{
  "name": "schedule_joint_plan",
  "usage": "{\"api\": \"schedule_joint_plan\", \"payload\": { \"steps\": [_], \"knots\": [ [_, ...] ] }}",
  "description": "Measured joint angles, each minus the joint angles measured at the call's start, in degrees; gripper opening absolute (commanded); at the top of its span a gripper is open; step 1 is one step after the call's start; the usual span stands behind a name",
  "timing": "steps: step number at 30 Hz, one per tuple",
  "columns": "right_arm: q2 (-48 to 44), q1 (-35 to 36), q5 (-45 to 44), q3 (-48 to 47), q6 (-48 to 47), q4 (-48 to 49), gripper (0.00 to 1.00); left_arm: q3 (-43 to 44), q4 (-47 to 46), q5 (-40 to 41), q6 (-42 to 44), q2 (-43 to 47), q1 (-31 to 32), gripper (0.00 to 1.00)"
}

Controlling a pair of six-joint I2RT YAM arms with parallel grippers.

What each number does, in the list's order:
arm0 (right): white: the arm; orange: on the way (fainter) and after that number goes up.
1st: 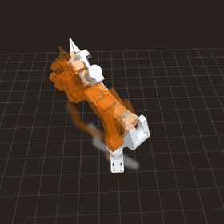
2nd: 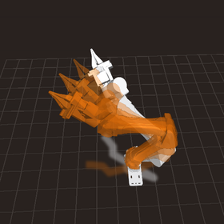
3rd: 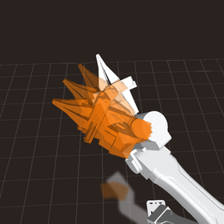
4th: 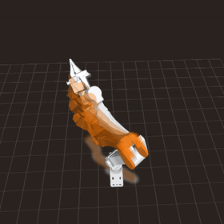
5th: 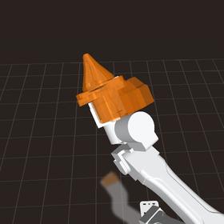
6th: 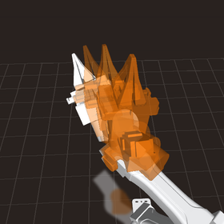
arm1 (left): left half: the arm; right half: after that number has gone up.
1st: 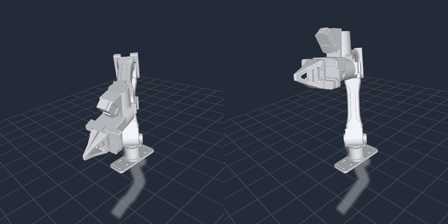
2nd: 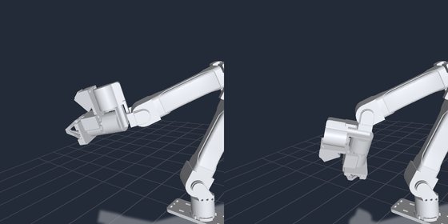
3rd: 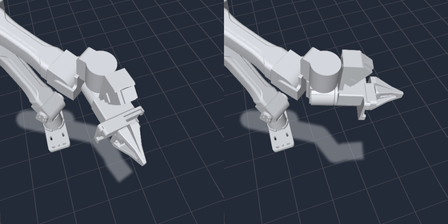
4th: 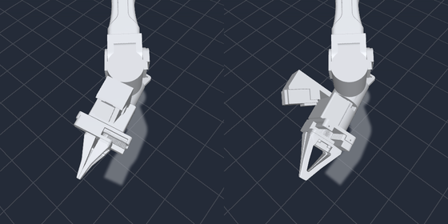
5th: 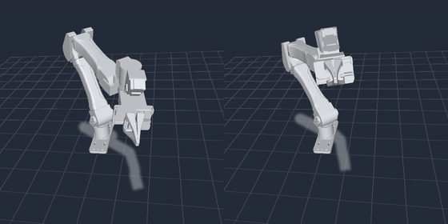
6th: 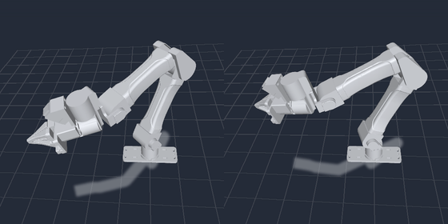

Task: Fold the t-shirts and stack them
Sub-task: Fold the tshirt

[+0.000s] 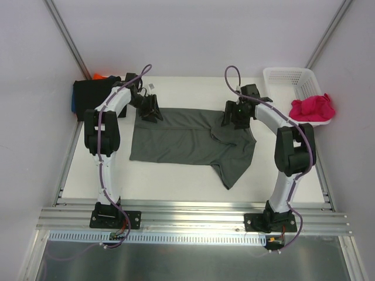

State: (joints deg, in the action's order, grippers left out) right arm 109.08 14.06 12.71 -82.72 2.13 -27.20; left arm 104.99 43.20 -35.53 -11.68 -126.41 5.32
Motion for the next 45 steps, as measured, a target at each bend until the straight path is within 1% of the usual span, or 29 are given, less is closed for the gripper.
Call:
{"api": "schedule_joint_plan", "payload": {
  "steps": [5, 6, 8, 11, 15, 20, 23, 26, 31, 37, 40, 45],
  "knots": [
    [2.8, -2.6, 0.7, 0.1, 0.7, -0.1, 0.72, 0.0, 0.0, 0.1, 0.1, 0.0, 0.0, 0.41],
    [3.0, -3.1, 0.9, 0.1, 0.7, -0.3, 0.71, 0.0, 0.2, 0.1, 0.3, 0.0, 0.0, 0.41],
    [3.2, -4.2, 1.4, 0.2, 0.5, -0.9, 0.65, -0.2, 0.2, 0.4, 0.9, 0.0, 0.0, 0.41],
    [1.7, -5.2, 1.4, 2.0, 0.2, -1.0, 0.65, -3.3, 0.2, 1.5, 1.4, 1.4, 0.0, 0.41],
    [-5.0, -5.7, 1.6, 10.9, -0.1, -2.1, 0.61, -11.5, 1.6, 1.5, 1.9, 5.9, 0.0, 0.41],
    [-15.9, -3.6, 3.1, 21.0, -1.6, -3.9, 0.58, -19.9, 3.5, 1.8, 2.7, 11.4, 0.0, 0.41],
    [-21.7, -2.2, 4.6, 25.4, -3.0, -4.6, 0.54, -23.0, 3.9, 2.9, 3.7, 14.0, 0.0, 0.41],
    [-26.8, -1.8, 6.2, 29.6, -4.5, -5.4, 0.53, -25.3, 4.0, 4.2, 5.2, 16.5, 0.0, 0.41],
    [-34.9, -1.8, 8.6, 36.7, -5.6, -6.8, 0.5, -28.5, 4.2, 8.8, 8.2, 21.4, 0.0, 0.41],
    [-45.7, -1.1, 9.2, 46.1, -5.7, -8.7, 0.48, -34.6, 4.2, 12.6, 10.1, 27.3, -0.2, 0.42],
    [-47.5, 1.0, 9.3, 46.9, -5.8, -10.3, 0.46, -36.9, 4.6, 13.7, 10.8, 28.6, -0.6, 0.42],
    [-46.7, 2.6, 9.6, 46.6, -5.8, -10.2, 0.45, -39.4, 4.7, 15.2, 11.1, 29.9, -1.3, 0.42]
  ]
}}
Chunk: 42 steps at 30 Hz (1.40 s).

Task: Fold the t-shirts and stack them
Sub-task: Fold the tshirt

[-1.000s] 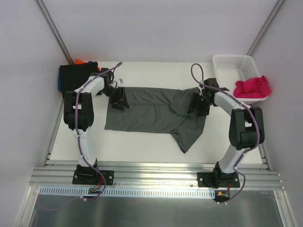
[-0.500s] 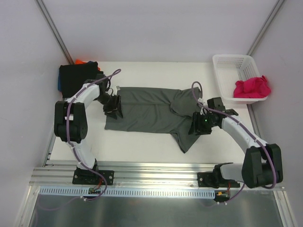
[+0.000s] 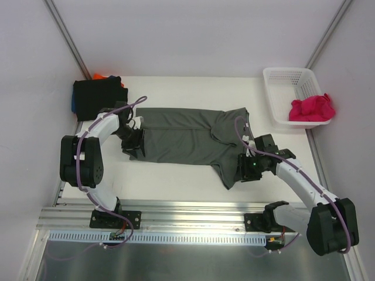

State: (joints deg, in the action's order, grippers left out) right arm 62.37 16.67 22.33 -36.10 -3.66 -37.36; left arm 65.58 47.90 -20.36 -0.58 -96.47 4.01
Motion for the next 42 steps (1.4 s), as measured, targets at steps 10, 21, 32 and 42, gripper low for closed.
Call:
{"api": "schedule_joint_plan", "payload": {
  "steps": [10, 21, 32, 42],
  "knots": [
    [5.5, 5.4, -0.4, -0.5, 0.0, 1.1, 0.46, -0.2, 0.0, 1.5, 0.0, 0.2, -2.1, 0.42],
    [11.7, 10.3, -0.9, -4.2, 0.0, 3.2, 0.47, 0.0, -0.5, 1.5, -0.5, 0.1, -3.3, 0.43],
    [15.6, 11.9, -1.4, -5.1, 0.0, 3.9, 0.47, 2.4, -0.6, 0.9, -1.5, -2.1, -3.3, 0.42],
    [16.3, 13.6, -2.1, -5.1, 0.0, 3.8, 0.33, 2.5, -0.4, -0.4, -1.6, -3.1, -4.1, 0.42]
  ]
}}
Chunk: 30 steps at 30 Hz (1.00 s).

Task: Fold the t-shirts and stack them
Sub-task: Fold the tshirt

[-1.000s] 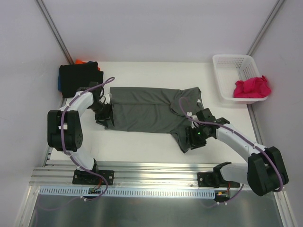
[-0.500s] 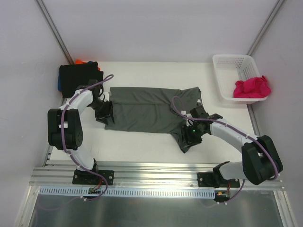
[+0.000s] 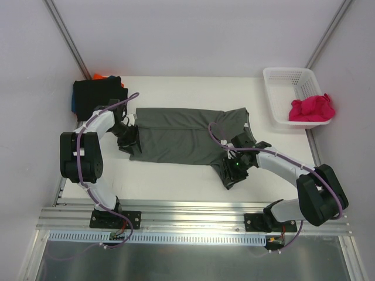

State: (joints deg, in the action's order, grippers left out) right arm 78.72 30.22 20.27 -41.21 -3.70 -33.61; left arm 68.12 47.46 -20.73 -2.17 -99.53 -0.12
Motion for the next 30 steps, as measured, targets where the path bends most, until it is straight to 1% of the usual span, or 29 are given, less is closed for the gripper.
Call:
{"api": "schedule_joint_plan", "payload": {
  "steps": [7, 15, 17, 21, 22, 25, 30],
  "knots": [
    [0.0, 0.0, -0.7, 0.0, 0.0, -0.1, 0.34, 0.0, 0.0, -1.1, -0.3, 0.0, -0.3, 0.42],
    [0.0, 0.0, -1.6, 0.0, 0.0, -0.1, 0.28, 0.0, 0.0, -1.8, -0.8, 0.0, -0.3, 0.42],
    [0.2, 0.0, -1.8, 0.0, 0.1, -0.1, 0.24, 0.0, 0.0, -1.8, -0.9, 0.1, -0.3, 0.42],
    [1.2, 0.0, -2.0, 0.0, 0.2, 0.0, 0.18, -0.9, 0.0, -1.8, -0.9, 0.9, -0.3, 0.42],
    [1.4, 0.0, -2.0, 0.0, 0.2, 0.0, 0.11, -1.2, 0.0, -1.8, -0.9, 1.2, -0.4, 0.42],
    [1.9, 0.0, -2.0, 0.0, 0.1, 0.1, 0.0, -1.7, 0.4, -1.8, -1.0, 1.7, -0.4, 0.42],
    [2.2, 0.0, -2.2, -0.9, -0.2, -0.9, 0.0, -2.0, 0.5, -1.9, -1.2, 3.1, -1.1, 0.42]
  ]
}}
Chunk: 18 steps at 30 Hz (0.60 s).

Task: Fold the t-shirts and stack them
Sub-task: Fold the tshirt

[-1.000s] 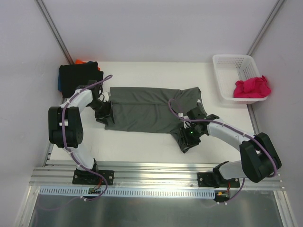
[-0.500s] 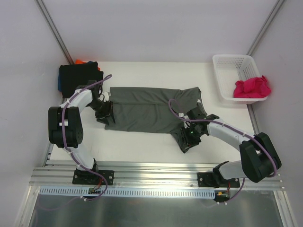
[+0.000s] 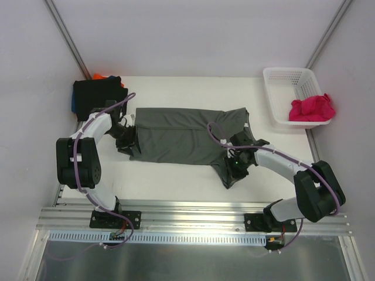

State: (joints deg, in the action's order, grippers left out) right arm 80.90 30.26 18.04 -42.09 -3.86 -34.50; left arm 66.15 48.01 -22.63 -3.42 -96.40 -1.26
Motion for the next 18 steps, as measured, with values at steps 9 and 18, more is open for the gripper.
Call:
{"api": "schedule_joint_plan", "payload": {
  "steps": [9, 18],
  "knots": [
    [-0.7, 0.0, -1.9, -3.0, -1.1, -0.8, 0.0, -2.3, 0.6, 0.1, 0.0, 2.8, -1.0, 0.42],
    [-0.9, -0.1, -2.6, -3.0, -1.4, -0.8, 0.01, -1.8, 0.7, 0.3, 0.0, -1.0, -3.6, 0.37]
  ]
}}
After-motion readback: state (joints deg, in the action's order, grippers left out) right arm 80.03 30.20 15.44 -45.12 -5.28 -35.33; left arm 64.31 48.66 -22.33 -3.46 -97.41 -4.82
